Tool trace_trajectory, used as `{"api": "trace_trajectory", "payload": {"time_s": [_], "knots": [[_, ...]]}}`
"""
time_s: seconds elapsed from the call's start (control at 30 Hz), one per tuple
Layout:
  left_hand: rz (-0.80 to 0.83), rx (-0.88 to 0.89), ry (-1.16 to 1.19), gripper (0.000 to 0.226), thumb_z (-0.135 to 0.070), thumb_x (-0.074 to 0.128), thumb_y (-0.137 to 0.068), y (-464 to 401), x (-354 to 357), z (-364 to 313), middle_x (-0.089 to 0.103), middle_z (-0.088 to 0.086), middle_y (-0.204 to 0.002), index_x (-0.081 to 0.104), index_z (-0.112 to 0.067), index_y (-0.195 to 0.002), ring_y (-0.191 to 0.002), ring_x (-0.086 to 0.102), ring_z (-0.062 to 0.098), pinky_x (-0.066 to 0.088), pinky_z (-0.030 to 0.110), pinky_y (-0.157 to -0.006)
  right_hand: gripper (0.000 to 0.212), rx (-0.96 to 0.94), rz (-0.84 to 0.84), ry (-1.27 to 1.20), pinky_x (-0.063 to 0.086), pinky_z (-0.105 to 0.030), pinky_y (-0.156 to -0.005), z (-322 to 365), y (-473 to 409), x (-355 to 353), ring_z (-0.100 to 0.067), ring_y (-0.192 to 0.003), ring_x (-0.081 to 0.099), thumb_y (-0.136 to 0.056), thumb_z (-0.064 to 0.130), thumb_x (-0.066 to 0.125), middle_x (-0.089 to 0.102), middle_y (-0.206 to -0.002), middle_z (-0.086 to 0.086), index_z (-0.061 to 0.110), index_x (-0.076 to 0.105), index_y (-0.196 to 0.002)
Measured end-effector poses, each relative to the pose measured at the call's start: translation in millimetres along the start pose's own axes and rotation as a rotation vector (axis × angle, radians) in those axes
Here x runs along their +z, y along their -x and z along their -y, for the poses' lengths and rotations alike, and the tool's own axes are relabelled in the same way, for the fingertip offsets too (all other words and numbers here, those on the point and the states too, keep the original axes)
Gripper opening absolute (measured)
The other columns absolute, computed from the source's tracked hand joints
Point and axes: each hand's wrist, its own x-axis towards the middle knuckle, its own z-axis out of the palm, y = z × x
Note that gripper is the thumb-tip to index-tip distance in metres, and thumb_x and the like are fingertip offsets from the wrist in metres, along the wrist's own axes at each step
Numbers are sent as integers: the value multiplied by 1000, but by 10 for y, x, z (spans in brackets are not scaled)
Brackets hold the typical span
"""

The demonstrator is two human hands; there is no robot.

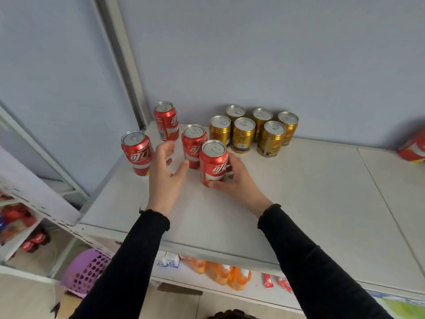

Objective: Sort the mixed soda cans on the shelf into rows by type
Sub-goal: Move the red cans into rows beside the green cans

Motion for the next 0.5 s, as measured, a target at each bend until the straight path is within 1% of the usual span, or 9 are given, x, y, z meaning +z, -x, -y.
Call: {"api": "trace_trajectory", "payload": {"time_s": [0.03,0.07,0.13,0.2,0.27,0.33,0.4,0.43,0.5], "knots": [[41,-10,2,57,-21,73,-91,-63,16,8,53,-9,-140,46,-25,-140,-129,50,4,44,32,-110,83,17,-4,38,47,-33,-103,-12,4,11,-14,-124,48,-76,44,83,49,-136,5,29,40,-145],[84,-24,2,63,-25,75,-89,-131,32,14,52,-10,-143,43,-27,-143,-130,50,5,43,32,-110,79,30,-6,37,47,-33,-103,-18,9,23,-14,-122,48,-76,42,84,49,-134,4,28,42,-142],[164,-52,1,74,-27,80,-86,-269,61,5,52,-12,-145,40,-30,-148,-131,50,6,42,33,-110,70,41,-8,-57,49,-28,-100,7,37,58,-12,-120,52,-77,34,85,53,-131,8,30,43,-133],[220,-69,-3,80,-25,83,-83,-375,112,-34,53,-17,-142,38,-33,-149,-129,50,3,42,28,-106,69,59,-30,-140,51,-30,-100,7,81,78,-11,-119,57,-77,29,86,56,-129,11,31,42,-130],[238,-77,-6,83,-25,84,-81,-438,178,-67,54,-16,-138,36,-33,-149,-124,50,4,42,26,-99,71,74,-74,-180,53,-32,-101,-17,151,48,-11,-118,59,-75,29,88,59,-129,11,30,44,-130],[223,-69,-29,86,-29,85,-80,-462,239,-66,55,-11,-140,34,-33,-149,-122,51,5,42,28,-99,71,99,-114,-211,54,-33,-100,-51,244,-34,-10,-116,60,-74,28,88,61,-128,10,28,46,-131],[199,-57,-27,84,-34,85,-78,-439,313,-69,54,-12,-141,37,-34,-146,-122,51,5,42,29,-98,71,129,-165,-239,54,-32,-98,-95,347,-175,-12,-115,62,-73,29,89,63,-126,9,26,47,-130],[196,-53,-4,81,-36,86,-77,-418,362,-87,55,-13,-140,40,-33,-144,-122,52,5,43,28,-98,70,139,-196,-249,54,-31,-97,-124,399,-258,-12,-114,62,-73,29,89,63,-125,10,27,47,-130],[214,-41,37,79,-36,87,-75,-361,511,-171,57,-15,-136,44,-31,-142,-116,54,-1,44,20,-94,70,154,-263,-259,55,-28,-93,-192,502,-442,-11,-112,63,-73,29,89,64,-123,10,26,48,-130]]}}
